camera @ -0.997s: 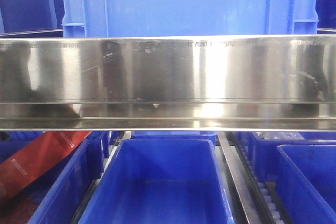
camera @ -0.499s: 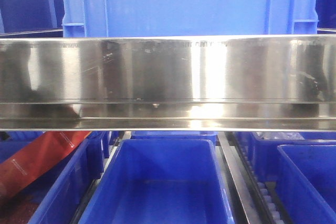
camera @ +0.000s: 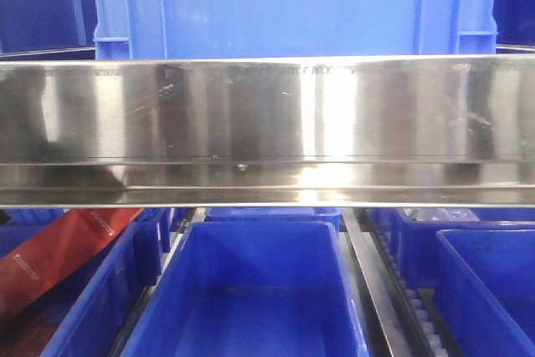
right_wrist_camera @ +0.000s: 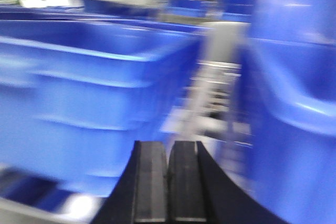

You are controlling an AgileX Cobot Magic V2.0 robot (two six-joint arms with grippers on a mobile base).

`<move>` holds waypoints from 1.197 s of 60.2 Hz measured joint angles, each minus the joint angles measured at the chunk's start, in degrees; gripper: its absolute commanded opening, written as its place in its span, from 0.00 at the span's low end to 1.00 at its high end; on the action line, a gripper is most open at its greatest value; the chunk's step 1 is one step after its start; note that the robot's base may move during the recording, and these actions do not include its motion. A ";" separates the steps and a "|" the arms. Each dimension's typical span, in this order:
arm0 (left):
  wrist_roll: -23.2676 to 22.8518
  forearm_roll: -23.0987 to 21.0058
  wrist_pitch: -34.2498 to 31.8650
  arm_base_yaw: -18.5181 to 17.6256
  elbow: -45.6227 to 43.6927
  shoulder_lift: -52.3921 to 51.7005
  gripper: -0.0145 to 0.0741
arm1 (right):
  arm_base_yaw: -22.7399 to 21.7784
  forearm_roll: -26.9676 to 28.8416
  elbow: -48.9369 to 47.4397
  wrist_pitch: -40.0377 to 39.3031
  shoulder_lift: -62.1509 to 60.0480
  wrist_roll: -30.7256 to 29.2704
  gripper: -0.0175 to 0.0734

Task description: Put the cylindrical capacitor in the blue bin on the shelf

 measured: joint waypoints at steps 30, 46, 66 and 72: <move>0.00 0.00 0.00 0.00 0.00 0.00 0.04 | -13.45 -0.42 22.59 -7.55 -16.91 1.15 0.02; 0.00 0.00 0.00 0.00 0.00 0.00 0.04 | -12.11 -0.86 27.02 -10.71 -17.29 1.26 0.02; 0.00 0.00 0.00 0.00 0.00 0.00 0.04 | -11.75 -0.89 27.02 -11.37 -17.29 1.26 0.02; 0.00 0.00 0.00 0.00 0.00 0.00 0.04 | -11.75 -0.99 27.02 -11.37 -17.29 1.26 0.02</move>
